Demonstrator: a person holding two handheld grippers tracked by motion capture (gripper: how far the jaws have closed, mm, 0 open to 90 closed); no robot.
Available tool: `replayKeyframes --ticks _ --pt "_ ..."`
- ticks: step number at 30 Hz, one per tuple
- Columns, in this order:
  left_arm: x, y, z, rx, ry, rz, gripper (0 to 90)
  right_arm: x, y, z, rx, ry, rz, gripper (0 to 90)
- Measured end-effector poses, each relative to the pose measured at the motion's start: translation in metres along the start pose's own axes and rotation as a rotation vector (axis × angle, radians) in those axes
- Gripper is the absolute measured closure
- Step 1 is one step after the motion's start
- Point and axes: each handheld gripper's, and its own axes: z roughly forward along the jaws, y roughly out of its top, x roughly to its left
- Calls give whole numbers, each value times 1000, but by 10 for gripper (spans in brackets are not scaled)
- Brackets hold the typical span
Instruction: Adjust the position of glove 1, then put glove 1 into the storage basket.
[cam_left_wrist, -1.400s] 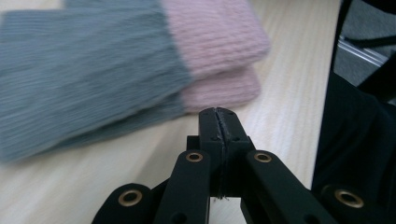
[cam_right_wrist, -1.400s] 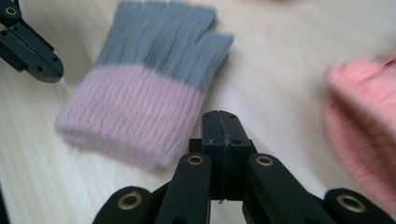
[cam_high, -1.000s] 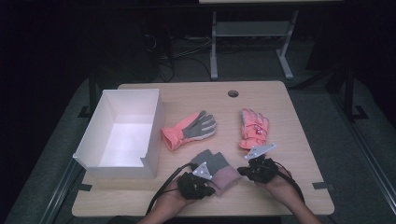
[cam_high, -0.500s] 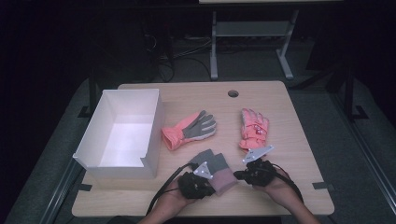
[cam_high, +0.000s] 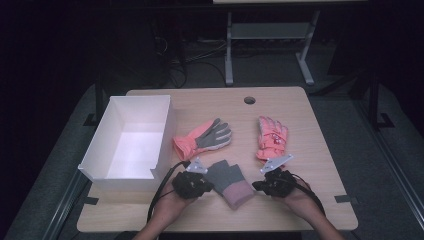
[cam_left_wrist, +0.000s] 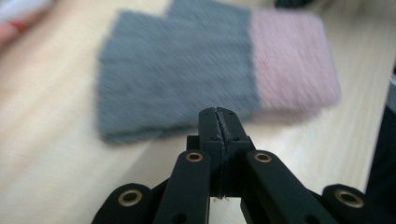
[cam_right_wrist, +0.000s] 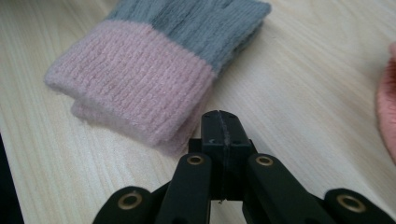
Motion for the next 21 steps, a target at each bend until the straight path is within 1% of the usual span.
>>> replayKeyframes --ticks 1,2,3,4,5,7,8,12,14,17,20,21 --pt "2 2 0 -6 9 -4 895 0 0 1 5 -1 -9 900" --pt "2 2 0 -6 9 -4 896 0 0 1 5 -1 -9 900" --pt "6 7 3 -9 24 -10 896 2 0 2 9 3 -7 900" --pt "6 7 3 -9 24 -10 896 2 1 3 10 2 -16 900" --pt "8 9 8 -3 27 -13 896 2 1 3 10 2 -17 900" --pt "10 9 10 1 28 -11 896 2 1 3 11 2 -17 900" --pt "12 10 15 7 37 -19 896 2 1 4 13 5 -16 900" --pt "15 10 17 13 43 -21 896 3 1 5 21 9 -12 900" --pt "16 11 18 14 42 -27 896 4 1 5 22 15 -20 900" --pt "19 14 23 28 46 -20 896 6 1 6 21 22 -25 900" --pt "21 16 26 30 41 -24 896 6 1 6 24 31 -27 900" --pt "23 17 27 36 42 -14 896 7 1 7 23 36 -27 900"
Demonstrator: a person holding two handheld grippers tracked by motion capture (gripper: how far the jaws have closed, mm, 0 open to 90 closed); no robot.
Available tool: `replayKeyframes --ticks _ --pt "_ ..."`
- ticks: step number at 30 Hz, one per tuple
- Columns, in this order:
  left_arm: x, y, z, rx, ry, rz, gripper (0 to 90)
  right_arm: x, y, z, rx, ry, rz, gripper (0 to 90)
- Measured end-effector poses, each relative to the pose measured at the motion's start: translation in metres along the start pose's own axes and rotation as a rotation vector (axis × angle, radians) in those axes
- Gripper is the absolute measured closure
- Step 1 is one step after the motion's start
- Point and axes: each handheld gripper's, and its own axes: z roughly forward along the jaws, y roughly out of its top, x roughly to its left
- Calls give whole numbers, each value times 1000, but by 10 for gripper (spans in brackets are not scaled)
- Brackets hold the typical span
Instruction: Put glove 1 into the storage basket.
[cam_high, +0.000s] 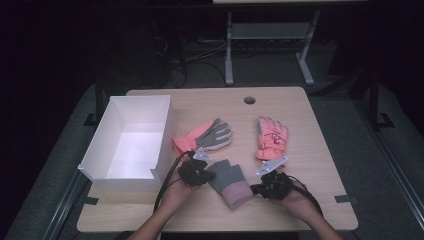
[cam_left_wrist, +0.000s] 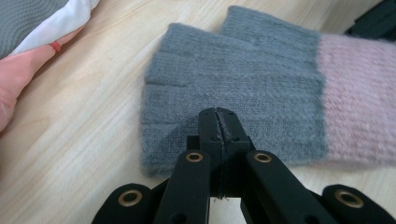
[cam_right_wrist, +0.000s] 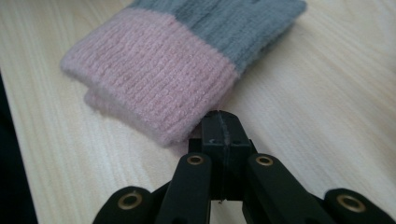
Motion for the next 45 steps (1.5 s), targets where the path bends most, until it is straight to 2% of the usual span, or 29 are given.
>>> replayKeyframes --ticks 5,7,12,17,20,21,23,25,27,28,30,35,36,39,41,42,45 --pt "5 9 5 2 11 8 896 6 1 3 6 31 -17 900" --pt "6 13 9 -12 11 -5 897 8 1 4 5 39 -25 900" --pt "10 24 16 -8 12 23 896 20 6 9 12 75 -49 900" --pt "12 31 21 -5 -1 28 896 32 13 17 12 105 -74 900" --pt "12 33 23 -13 -8 29 896 37 16 21 10 114 -86 900" --pt "13 35 23 2 -10 57 896 40 20 25 10 121 -92 899" --pt "13 35 23 1 -15 57 896 42 22 27 12 120 -105 900" --pt "12 35 22 -1 -24 64 897 48 30 35 5 131 -138 900" --pt "12 36 22 -2 -28 63 896 51 33 38 5 133 -144 900" --pt "11 36 23 -3 -30 62 897 55 38 45 1 135 -171 900" --pt "11 36 23 -2 -32 65 896 59 42 51 6 142 -181 900" --pt "11 36 21 -8 -40 67 889 60 43 51 -1 144 -192 896" --pt "13 35 18 -14 -41 53 872 58 40 44 -5 144 -166 858" --pt "14 35 14 -17 -41 44 788 56 38 36 -17 142 -145 813" --pt "12 33 6 -40 -41 7 690 50 31 25 -33 128 -100 714" --pt "11 32 4 -46 -38 1 640 47 29 22 -41 116 -91 655" --pt "11 29 0 -44 -34 16 510 38 21 12 -62 82 -62 512"
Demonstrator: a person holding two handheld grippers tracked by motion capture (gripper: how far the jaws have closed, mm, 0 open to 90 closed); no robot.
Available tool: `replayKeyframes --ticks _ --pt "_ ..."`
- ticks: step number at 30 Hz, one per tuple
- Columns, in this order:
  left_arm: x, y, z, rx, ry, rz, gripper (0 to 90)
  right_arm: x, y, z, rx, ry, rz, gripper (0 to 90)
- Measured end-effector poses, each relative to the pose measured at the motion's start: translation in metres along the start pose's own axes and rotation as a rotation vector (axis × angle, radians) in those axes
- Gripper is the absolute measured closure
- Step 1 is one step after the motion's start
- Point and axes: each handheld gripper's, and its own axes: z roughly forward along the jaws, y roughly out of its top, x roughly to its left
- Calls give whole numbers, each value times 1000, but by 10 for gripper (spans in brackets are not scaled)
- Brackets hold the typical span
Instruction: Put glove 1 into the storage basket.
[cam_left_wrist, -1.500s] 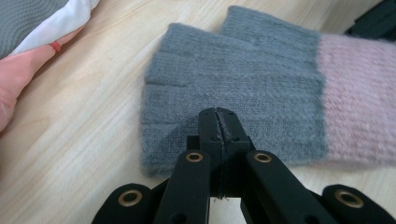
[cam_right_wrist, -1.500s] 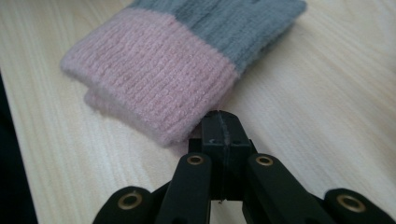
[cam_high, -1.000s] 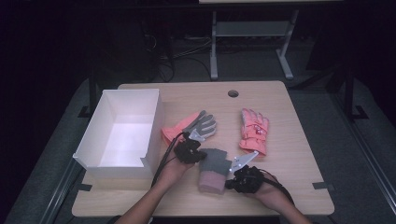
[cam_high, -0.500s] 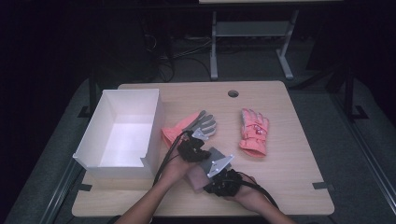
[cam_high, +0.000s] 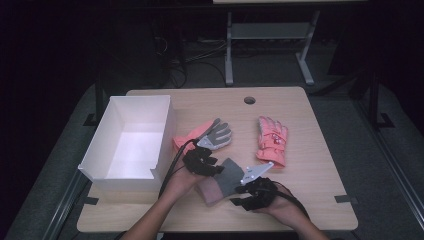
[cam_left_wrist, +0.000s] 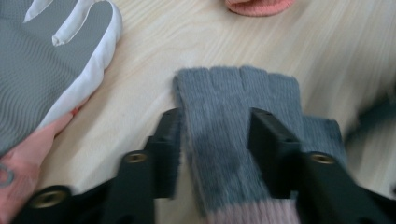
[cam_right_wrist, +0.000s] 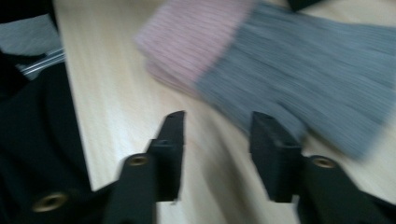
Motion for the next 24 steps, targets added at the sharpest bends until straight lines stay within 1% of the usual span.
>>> replayKeyframes --ticks 1,2,4,5,6,7,8,9,10,11,12,13,14,15,17,18,19,20,21,24 --pt "0 -1 -1 10 -3 4 510 0 0 0 0 0 0 512" --pt "-2 -4 -2 27 -10 12 460 -3 -3 -4 -6 -15 9 460" --pt "-4 -7 -2 35 -11 14 325 -11 -13 -17 -30 -58 50 356" --pt "-7 -9 0 47 -21 18 291 -14 -16 -21 -39 -74 64 324" --pt "-7 -9 0 47 -21 18 264 -14 -16 -21 -39 -74 64 324" --pt "-10 -10 3 52 -25 25 240 -19 -23 -27 -52 -88 100 268" --pt "-10 -10 3 52 -25 25 221 -21 -27 -30 -59 -105 110 248" --pt "-11 -9 5 72 -25 50 205 -22 -31 -33 -63 -108 124 226" --pt "-11 -9 5 72 -25 50 194 -22 -31 -33 -63 -108 124 226" --pt "-13 -10 9 87 -22 67 186 -24 -37 -38 -70 -115 140 179" --pt "-13 -10 9 87 -22 67 172 -24 -37 -38 -70 -115 140 179" --pt "-15 -10 12 95 -23 62 172 -25 -42 -42 -70 -121 150 167" --pt "-16 -11 14 90 -27 48 168 -26 -47 -45 -79 -128 159 146" --pt "-16 -12 17 111 -29 64 159 -27 -54 -49 -82 -137 176 143" --pt "-17 -12 18 115 -25 69 158 -28 -57 -50 -85 -141 181 137" --pt "-18 -13 20 111 -23 62 158 -29 -60 -51 -86 -143 184 137" --pt "-18 -13 21 115 -24 66 159 -30 -61 -52 -86 -144 194 136" --pt "-18 -14 24 129 -29 74 159 -32 -60 -52 -91 -157 203 136" --pt "-17 -15 25 130 -32 74 159 -32 -60 -51 -95 -163 195 136" --pt "-16 -15 25 139 -36 82 161 -31 -59 -49 -91 -174 191 135"
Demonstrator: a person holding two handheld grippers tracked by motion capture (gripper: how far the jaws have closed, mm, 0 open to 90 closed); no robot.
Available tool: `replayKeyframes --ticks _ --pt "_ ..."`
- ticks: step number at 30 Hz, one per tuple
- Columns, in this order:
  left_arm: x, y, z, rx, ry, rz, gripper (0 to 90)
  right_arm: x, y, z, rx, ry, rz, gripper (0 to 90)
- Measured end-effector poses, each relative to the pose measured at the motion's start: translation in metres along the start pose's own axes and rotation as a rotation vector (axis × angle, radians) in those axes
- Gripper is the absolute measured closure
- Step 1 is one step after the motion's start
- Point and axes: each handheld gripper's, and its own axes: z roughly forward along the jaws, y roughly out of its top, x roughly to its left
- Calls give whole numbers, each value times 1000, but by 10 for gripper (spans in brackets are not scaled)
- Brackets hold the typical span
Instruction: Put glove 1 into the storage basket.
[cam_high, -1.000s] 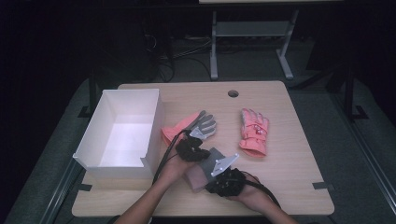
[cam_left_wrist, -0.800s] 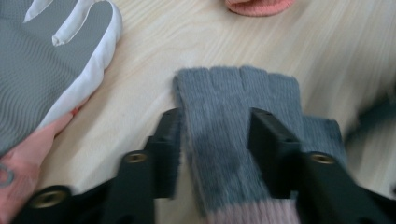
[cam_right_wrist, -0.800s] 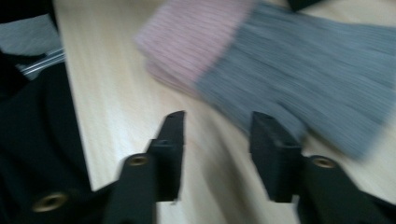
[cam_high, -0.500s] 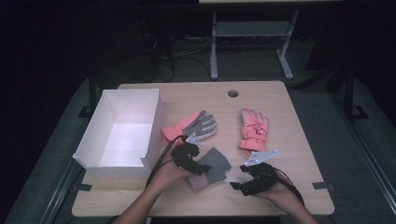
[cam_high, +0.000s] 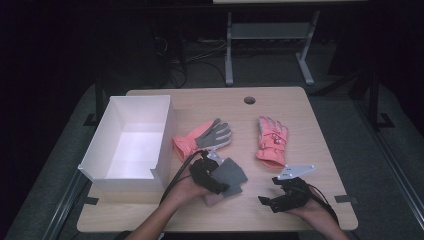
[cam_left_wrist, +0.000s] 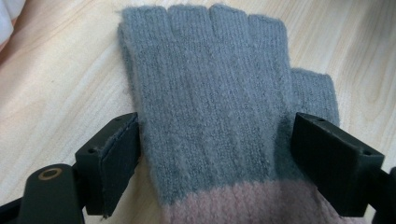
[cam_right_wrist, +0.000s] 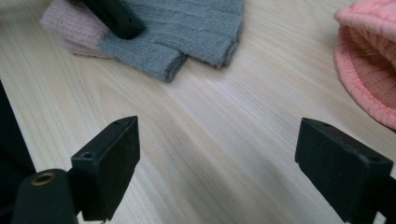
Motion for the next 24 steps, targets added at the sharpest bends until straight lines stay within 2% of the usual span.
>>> replayKeyframes --ticks 4,8,9,10,12,13,16,20,24 --pt "-1 0 0 -1 -8 2 192 0 0 1 -23 -23 -6 131" --pt "-3 1 -1 11 -13 9 282 -2 1 0 -45 -41 14 131" --pt "-4 1 -1 8 -32 6 282 -2 1 0 -45 -41 14 131" --pt "-5 1 -2 8 -38 7 352 -2 1 0 -50 -43 13 131" --pt "-6 2 -2 4 -56 -4 421 -2 1 0 -51 -45 13 131" --pt "-6 2 -2 9 -77 -12 485 -2 1 1 -53 -53 11 131" --pt "-5 2 -2 12 -99 -21 574 -2 0 1 -52 -56 10 131" --pt "-7 4 -4 14 -99 -22 618 -3 0 1 -62 -66 20 131" --pt "-5 6 -9 5 -128 -46 632 -3 1 1 -66 -66 14 132"
